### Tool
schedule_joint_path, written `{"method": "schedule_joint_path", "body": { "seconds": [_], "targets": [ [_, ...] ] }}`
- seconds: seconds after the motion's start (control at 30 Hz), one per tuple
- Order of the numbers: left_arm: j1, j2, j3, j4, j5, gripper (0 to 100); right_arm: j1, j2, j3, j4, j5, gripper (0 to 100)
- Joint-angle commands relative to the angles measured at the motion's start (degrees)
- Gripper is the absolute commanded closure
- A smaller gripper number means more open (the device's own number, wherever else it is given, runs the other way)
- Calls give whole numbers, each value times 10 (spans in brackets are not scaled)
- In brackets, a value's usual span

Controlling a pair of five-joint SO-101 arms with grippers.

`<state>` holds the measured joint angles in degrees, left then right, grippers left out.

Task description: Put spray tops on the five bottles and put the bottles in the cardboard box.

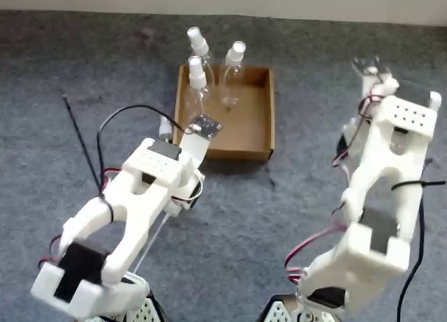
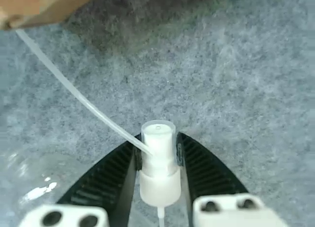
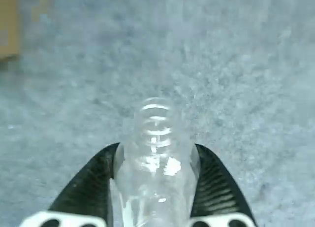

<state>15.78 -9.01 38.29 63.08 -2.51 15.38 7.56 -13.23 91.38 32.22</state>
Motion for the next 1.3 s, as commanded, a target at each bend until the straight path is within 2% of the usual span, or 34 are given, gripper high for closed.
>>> {"method": "schedule_joint_path", "body": {
  "seconds": [0.0,0.23,0.4,0.53,0.63,0.77,0.9,1.07,1.17,1.27],
  "targets": [
    [0,-116,-14,11,-1,981,-73,-137,25,12,-18,995],
    [-10,-379,-21,72,0,981,-237,-380,251,-79,-88,995],
    [-87,-524,-43,84,3,986,-361,-494,414,-178,-119,995],
    [-166,-627,-55,44,70,985,-449,-505,499,-266,-136,995],
    [-193,-699,-54,17,133,983,-504,-496,541,-347,-136,995],
    [-205,-783,-22,-25,234,986,-553,-495,591,-436,-135,995],
    [-222,-856,61,-91,295,986,-578,-500,638,-448,-133,995],
    [-220,-924,166,-142,327,985,-620,-500,650,-450,-136,995],
    [-216,-952,207,-145,335,984,-649,-500,648,-456,-138,995],
    [-195,-958,233,-148,335,983,-652,-500,651,-498,-185,995]
  ]
}}
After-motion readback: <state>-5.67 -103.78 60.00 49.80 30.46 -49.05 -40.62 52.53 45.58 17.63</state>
